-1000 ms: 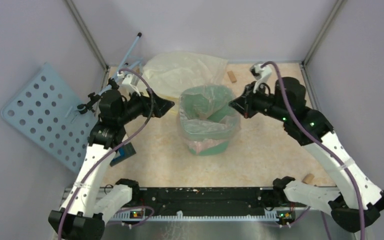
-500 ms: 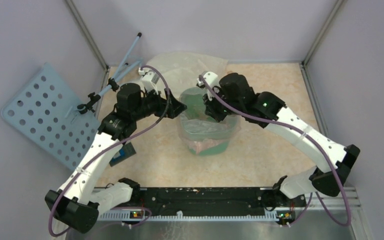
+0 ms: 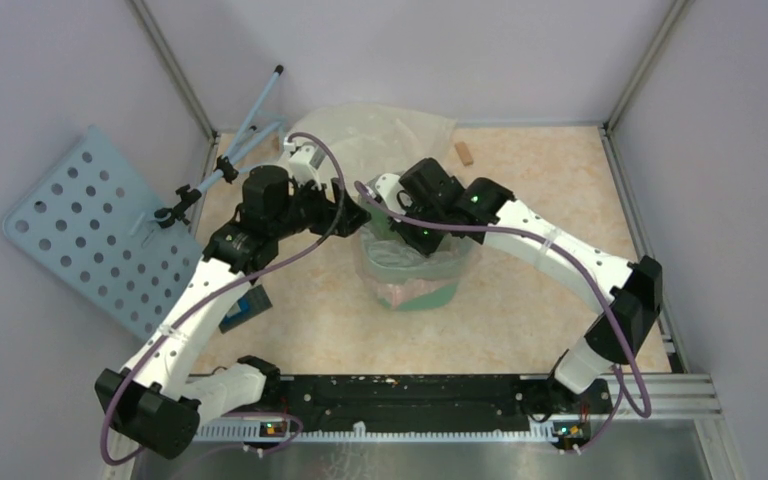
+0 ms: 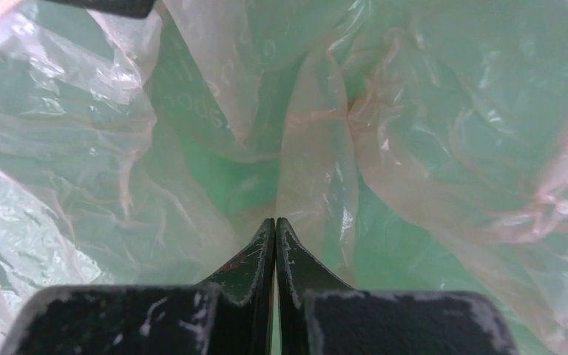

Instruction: Put the trash bags into the trash bin

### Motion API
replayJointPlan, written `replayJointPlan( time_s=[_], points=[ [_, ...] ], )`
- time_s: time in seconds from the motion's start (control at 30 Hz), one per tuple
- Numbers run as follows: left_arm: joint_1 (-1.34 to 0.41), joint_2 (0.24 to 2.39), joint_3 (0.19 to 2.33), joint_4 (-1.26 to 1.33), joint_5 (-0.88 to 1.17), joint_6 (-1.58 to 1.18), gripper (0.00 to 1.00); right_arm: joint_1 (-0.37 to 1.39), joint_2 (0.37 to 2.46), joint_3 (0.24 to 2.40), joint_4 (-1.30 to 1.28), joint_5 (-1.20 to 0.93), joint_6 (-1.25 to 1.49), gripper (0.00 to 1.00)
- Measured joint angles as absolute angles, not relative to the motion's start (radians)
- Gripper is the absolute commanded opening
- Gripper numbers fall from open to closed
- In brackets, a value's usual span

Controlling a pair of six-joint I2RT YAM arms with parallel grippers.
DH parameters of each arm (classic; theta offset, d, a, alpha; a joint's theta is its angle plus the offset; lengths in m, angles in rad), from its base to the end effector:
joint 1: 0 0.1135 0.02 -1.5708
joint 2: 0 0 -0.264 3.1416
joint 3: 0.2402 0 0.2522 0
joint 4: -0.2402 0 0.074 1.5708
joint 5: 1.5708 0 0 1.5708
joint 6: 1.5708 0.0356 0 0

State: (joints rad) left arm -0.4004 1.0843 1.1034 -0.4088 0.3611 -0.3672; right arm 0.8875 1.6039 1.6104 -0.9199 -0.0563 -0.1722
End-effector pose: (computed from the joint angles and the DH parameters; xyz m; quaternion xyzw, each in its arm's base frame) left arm 0.2157 -0.1050 0.3708 0.1135 0.8154 -0.3434 0.4521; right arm 0.2133 0.2651 0.3522 -0.4860 0.8118 0.1379 0.2929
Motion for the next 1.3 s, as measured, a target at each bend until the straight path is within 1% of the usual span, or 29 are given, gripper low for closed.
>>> replayJointPlan(
  time_s=[0.4,0.63,0.93,1.1,1.3],
  points=[
    [-0.400,1.124,1.050,-0.377,0.364,-0.368,0.73,0.839,1.625,1.473,-0.896,-0.122,-0.175,0.00],
    [-0.401,1.129,1.042,-0.349,0.371,-0.367,0.65,0.833,1.688,1.458,-0.881,-0.149,-0.175,0.00],
    [-0.400,1.129,1.041,-0.341,0.369,-0.367,0.62,0.831,1.691,1.385,-0.848,-0.150,-0.165,0.00],
    [-0.400,1.129,1.040,-0.338,0.369,-0.368,0.62,0.815,1.692,1.336,-0.825,-0.150,-0.155,0.00],
    [-0.402,1.129,1.039,-0.336,0.373,-0.367,0.70,0.802,1.714,1.322,-0.799,-0.152,-0.147,0.00]
  ],
)
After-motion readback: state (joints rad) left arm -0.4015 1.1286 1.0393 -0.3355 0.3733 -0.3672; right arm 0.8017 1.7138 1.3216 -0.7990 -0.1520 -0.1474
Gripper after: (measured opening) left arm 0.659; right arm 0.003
